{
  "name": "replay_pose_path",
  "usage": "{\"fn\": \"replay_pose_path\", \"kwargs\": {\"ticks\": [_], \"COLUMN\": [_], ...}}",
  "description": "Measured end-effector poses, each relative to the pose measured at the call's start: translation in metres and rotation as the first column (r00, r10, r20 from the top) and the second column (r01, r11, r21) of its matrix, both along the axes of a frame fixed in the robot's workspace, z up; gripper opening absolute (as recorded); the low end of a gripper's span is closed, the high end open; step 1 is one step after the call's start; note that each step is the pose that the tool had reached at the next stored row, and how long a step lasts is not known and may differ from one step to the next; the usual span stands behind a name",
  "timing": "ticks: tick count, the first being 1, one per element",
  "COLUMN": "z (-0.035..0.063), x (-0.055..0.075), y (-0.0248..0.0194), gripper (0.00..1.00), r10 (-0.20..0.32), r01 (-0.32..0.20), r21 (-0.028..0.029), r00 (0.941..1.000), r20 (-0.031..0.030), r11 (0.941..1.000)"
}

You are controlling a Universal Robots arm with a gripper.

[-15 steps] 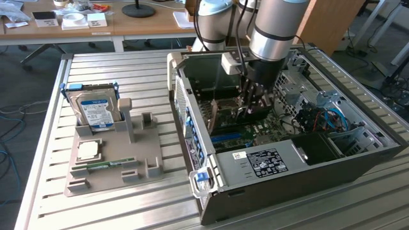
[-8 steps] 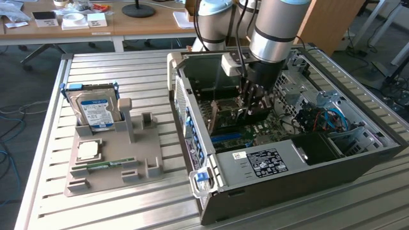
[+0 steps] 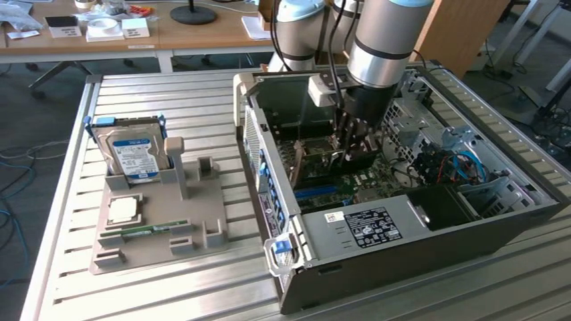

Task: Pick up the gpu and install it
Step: 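Insert the gpu into the slot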

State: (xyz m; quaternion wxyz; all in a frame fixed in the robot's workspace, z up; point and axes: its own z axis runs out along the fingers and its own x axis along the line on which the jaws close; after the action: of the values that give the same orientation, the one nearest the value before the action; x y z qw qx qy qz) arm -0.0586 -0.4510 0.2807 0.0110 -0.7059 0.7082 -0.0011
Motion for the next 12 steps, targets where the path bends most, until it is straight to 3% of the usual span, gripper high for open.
{"fn": "replay_pose_path", "kwargs": {"ticks": [12], "z": [-0.0042], "x": [-0.0021], "y": [-0.0013], "gripper": [0.27], "r10": [-0.042], "r01": [0.042], "r21": [0.0001], "r00": [0.9991], "r20": [-0.0003], "r11": [0.9991]}}
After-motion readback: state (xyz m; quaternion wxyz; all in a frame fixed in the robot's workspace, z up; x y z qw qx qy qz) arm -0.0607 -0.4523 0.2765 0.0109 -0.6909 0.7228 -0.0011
